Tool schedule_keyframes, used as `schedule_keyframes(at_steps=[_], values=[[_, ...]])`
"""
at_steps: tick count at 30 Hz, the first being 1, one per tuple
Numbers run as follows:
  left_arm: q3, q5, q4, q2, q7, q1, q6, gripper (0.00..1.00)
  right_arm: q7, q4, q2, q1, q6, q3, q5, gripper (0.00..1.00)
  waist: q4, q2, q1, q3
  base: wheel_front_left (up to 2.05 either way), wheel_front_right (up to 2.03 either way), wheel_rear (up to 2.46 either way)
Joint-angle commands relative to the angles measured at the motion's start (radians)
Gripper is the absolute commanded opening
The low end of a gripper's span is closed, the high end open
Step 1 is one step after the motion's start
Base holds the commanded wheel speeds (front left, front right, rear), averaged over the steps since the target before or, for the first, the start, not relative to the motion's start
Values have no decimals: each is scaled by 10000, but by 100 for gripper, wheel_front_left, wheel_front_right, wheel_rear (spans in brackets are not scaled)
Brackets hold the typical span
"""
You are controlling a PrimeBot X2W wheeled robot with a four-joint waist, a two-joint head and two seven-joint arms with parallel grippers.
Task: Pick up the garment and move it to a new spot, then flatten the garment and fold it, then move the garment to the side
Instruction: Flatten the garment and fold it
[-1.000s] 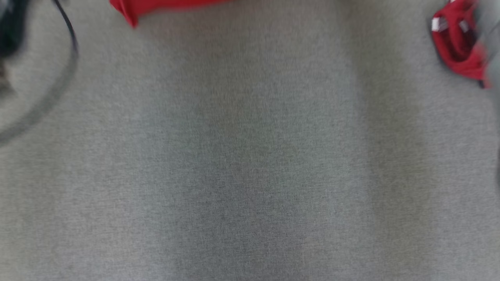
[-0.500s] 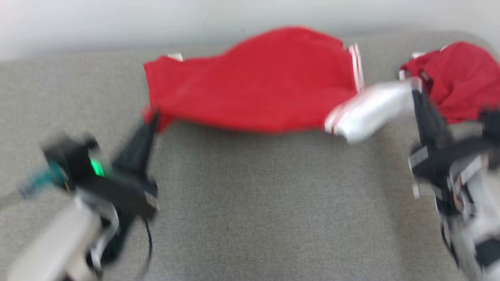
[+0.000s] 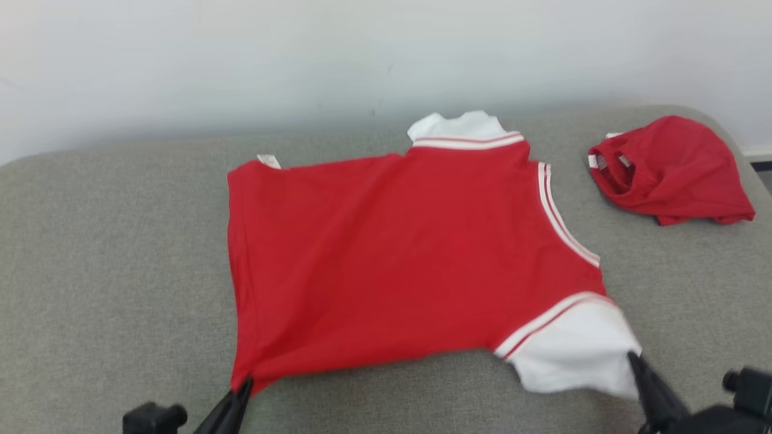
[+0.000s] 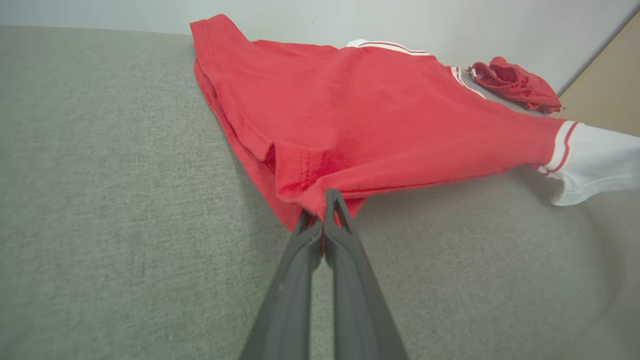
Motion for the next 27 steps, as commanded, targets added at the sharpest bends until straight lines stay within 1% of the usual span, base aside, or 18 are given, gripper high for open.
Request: schedule_keyframes(at_steps=[1, 4, 6, 7, 9, 13, 15, 17, 22, 27], values=[[221, 88, 112, -82, -29, 518, 53, 0, 346, -430, 374, 613, -24, -156, -176, 0, -93, 1, 2, -386, 0, 0, 0], [354, 458, 173, -39, -29, 1178, -6, 0, 911, -1053, 976, 1630, -24, -332, -360, 0, -80, 1, 2, -661, 0, 0, 0], [429, 713, 251, 6, -29, 1535, -28, 0, 1244, -1401, 1252, 2269, -24, -341, -444, 0, -65, 1, 2, -754, 0, 0, 0], [484, 821, 314, 38, -28, 1713, -7, 0, 1337, -1560, 1356, 2515, -24, -283, -490, 0, -87, 1, 2, -789, 0, 0, 0], [732, 762, 296, -101, -28, 2024, 12, 0, 1576, -1740, 1529, 3107, -24, -119, -503, 0, -90, 1, 2, -827, 0, 0, 0], [1046, 933, 341, -267, -29, 2453, -120, 0, 1533, -1972, 1671, 3641, -24, -185, -407, 0, -43, 1, 2, -893, 0, 0, 0], [1096, 1007, 361, -312, -29, 2492, -163, 0, 1521, -2012, 1686, 3625, -24, -154, -350, 0, -32, 1, 2, -914, 0, 0, 0], [1213, 1090, 367, -475, -29, 2514, -204, 0, 1492, -2072, 1697, 3502, -24, -125, -217, 0, -9, 1, 2, -958, 0, 0, 0], [1458, 1481, 273, -763, -30, 2433, -302, 0, 1348, -2292, 1705, 2800, -24, -102, -18, 0, 90, 1, 2, -1045, 0, 0, 0], [1797, 1951, -69, -896, -28, 2252, -409, 0, 1590, -2238, 1668, 1686, -24, -302, -389, 0, 279, 1, 2, -1066, 0, 0, 0]])
